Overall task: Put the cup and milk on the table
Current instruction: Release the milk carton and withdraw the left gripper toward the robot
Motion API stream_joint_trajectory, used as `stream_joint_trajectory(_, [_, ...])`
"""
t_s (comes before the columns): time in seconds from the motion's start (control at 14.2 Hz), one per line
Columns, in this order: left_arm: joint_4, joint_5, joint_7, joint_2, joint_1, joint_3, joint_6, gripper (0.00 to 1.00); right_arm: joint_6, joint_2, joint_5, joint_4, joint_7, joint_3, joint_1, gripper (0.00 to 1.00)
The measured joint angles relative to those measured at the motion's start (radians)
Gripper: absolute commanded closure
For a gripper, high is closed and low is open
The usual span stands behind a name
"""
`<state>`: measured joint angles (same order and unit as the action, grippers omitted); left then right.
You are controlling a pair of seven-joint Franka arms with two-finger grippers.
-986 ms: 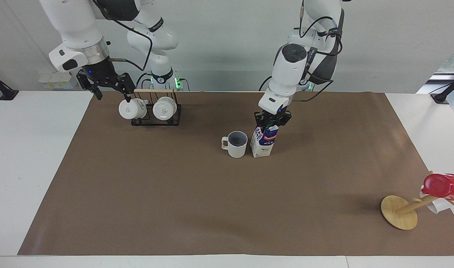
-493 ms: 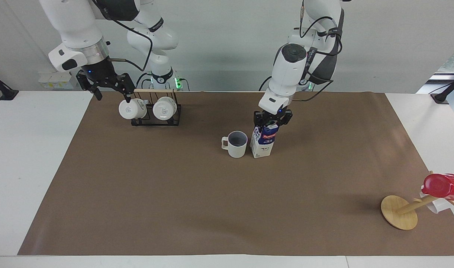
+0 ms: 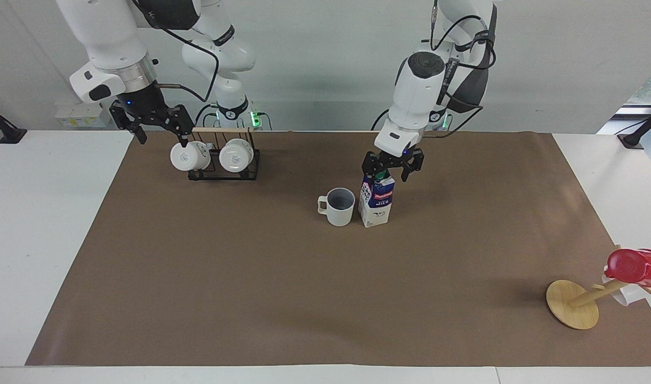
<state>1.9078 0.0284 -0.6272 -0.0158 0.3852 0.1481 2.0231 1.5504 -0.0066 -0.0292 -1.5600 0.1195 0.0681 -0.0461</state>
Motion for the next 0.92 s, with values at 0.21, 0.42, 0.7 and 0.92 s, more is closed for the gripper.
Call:
stream_joint_trajectory(0.21, [-0.116,-0.004,0.084,0.038,-0.054,-0.013,-0.156,0.0,0.0,0.0,0.0,0.0,0.0,0.0,0.0,0.0])
stream_joint_trajectory(0.42, [-0.192,-0.005,0.211,0.043,-0.141,-0.019,-0.249,0.0,0.0,0.0,0.0,0.0,0.0,0.0,0.0,0.0])
stream_joint_trajectory(0.7, [-0.206,-0.005,0.423,0.053,-0.269,-0.026,-0.331,0.0,0.0,0.0,0.0,0.0,0.0,0.0,0.0,0.0])
stream_joint_trajectory(0.92, [-0.208,-0.005,0.56,0.083,-0.358,-0.028,-0.39,0.0,0.0,0.0,0.0,0.0,0.0,0.0,0.0,0.0])
